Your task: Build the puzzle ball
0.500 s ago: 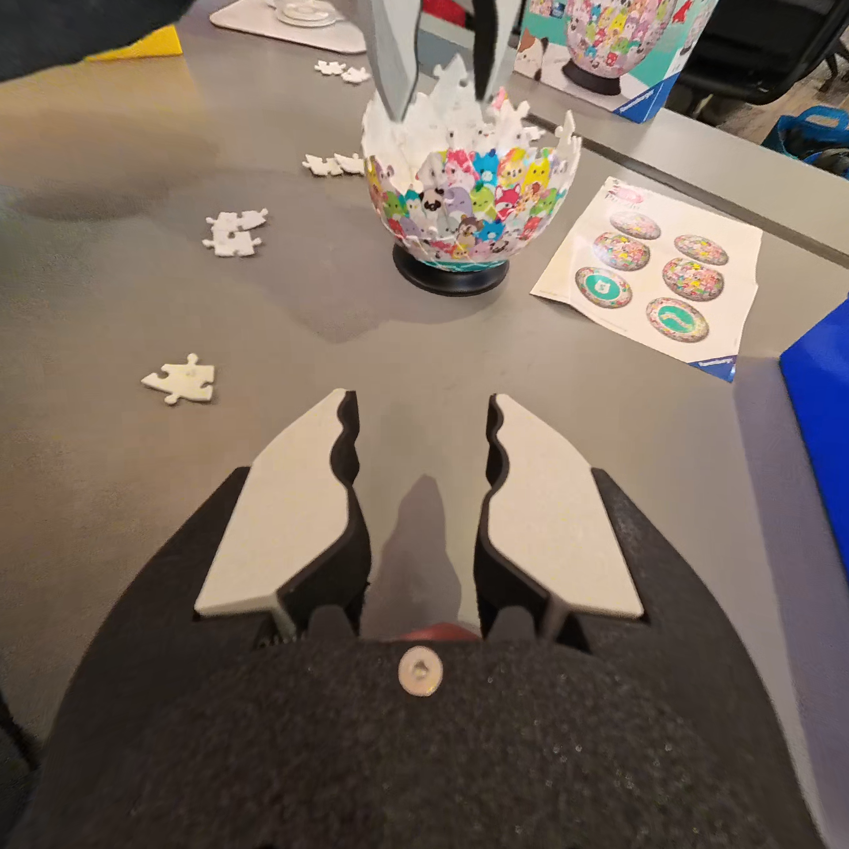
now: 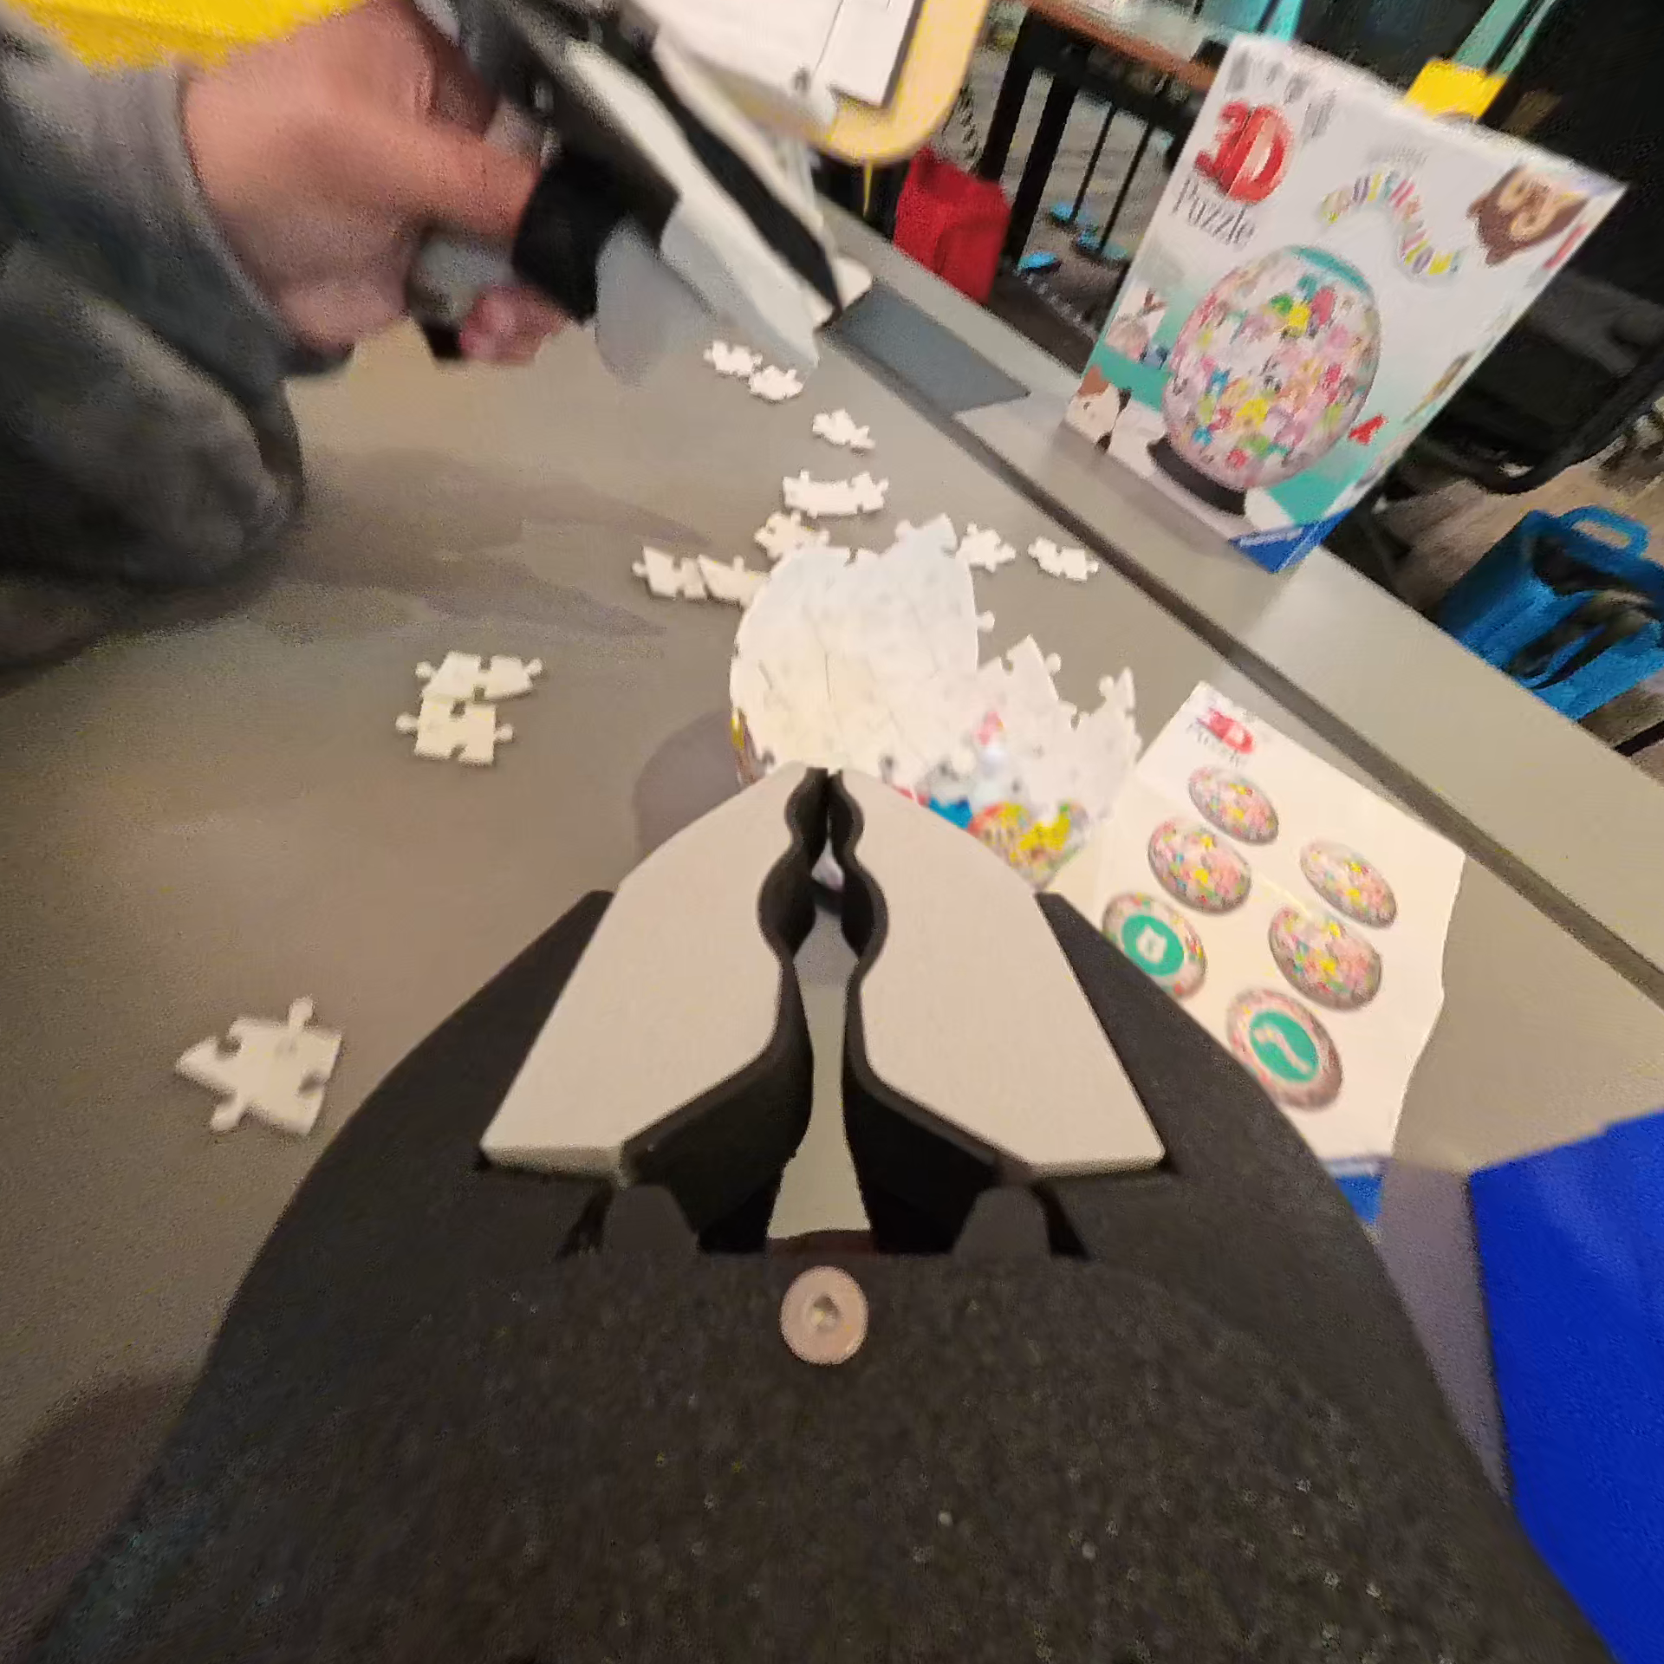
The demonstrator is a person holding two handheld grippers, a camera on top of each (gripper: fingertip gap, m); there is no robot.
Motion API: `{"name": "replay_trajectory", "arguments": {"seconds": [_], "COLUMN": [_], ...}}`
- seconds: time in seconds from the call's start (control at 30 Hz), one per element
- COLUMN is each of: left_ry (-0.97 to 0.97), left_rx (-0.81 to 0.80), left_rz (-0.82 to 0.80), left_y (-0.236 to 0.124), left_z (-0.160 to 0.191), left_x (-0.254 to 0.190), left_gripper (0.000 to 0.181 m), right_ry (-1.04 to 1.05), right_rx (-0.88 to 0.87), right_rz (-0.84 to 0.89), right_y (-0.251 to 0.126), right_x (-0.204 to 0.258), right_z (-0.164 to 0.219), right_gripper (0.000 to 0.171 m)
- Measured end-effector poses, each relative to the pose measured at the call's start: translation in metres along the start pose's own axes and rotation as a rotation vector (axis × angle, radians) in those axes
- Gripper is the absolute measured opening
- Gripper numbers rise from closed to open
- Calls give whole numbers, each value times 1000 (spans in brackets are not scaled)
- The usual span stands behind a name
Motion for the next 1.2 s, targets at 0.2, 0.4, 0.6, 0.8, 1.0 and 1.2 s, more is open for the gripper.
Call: {"name": "replay_trajectory", "arguments": {"seconds": [0.2, 0.4, 0.6, 0.8, 1.0, 1.2], "left_ry": [87, 106, 21, 54, 50, 78], "left_rx": [-86, -78, -65, -64, -64, -58], "left_rz": [-183, -60, 100, 86, 103, 86], "left_y": [3, 21, 29, 21, 20, 21], "left_z": [41, 53, 53, 57, 57, 58], "left_x": [32, 23, 18, 12, 7, 5], "left_gripper": [66, 66, 69, 68, 68, 68], "right_ry": [-27, -41, -36, -90, -83, -86], "right_rx": [79, 87, 211, 259, 282, 314], "right_rz": [144, 191, 251, 305, 304, 290], "right_y": [36, 43, 51, 53, 59, 68], "right_x": [9, 16, 19, 27, 29, 28], "right_z": [9, 2, 8, 17, 28, 39], "right_gripper": [0, 0, 0, 1, 0, 0]}}
Point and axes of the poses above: each gripper's, where its closed fingertips meet, y out along the fingers, z out of its underside, x = y × z across the jaws, the point moved 4 cm from there along -y, back along the fingers, and after that the axes turned 1 degree about -x, right-handed, at the moved point
